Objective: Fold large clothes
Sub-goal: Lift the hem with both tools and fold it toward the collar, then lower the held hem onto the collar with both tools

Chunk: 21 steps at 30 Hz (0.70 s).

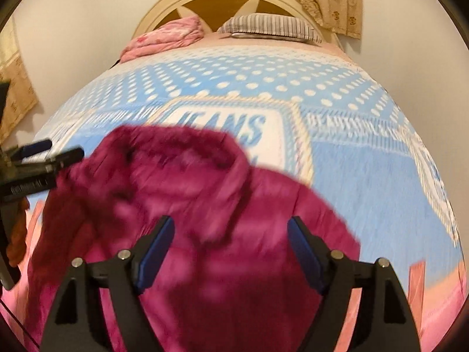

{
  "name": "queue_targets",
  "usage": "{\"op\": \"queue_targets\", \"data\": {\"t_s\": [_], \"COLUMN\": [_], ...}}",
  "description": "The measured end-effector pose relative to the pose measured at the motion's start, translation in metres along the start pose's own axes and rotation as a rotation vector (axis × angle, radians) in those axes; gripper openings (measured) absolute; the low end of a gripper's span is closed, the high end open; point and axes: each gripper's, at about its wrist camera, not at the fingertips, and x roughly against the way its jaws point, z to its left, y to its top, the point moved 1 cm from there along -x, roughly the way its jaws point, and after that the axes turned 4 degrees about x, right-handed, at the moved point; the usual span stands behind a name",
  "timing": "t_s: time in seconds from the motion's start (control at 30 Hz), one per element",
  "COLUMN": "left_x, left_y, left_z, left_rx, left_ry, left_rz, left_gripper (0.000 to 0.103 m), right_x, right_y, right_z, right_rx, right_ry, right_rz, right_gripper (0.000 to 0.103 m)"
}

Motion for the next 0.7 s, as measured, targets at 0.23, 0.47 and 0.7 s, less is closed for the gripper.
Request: {"op": "queue_targets", "data": {"t_s": [0.23,0.47,0.7], "left_x": [-0.054,-0.041,-0.014], "left_y": [0.008,0.0,-0.013], "left_z": [0.0,-0.004,0.005], "left_rx": [0.019,-0.024,-0.028], "left_ry": [-0.03,-0.108,-0.123], "left_rz": [0.076,0.067,0.016], "left_gripper": [0.07,0.016,0.012], "right_x": [-0.045,-0.068,-0.045], "right_y": [0.033,0.036,0.017], "right_z": [-0.012,-0.006,-0.008], "right_rx": [0.021,0.093,0.128], "right_ry": [-0.021,-0.029,-0.076], "right_rz": [0.046,0.096,0.031], "right_gripper": [0.081,0.026,0.013]}}
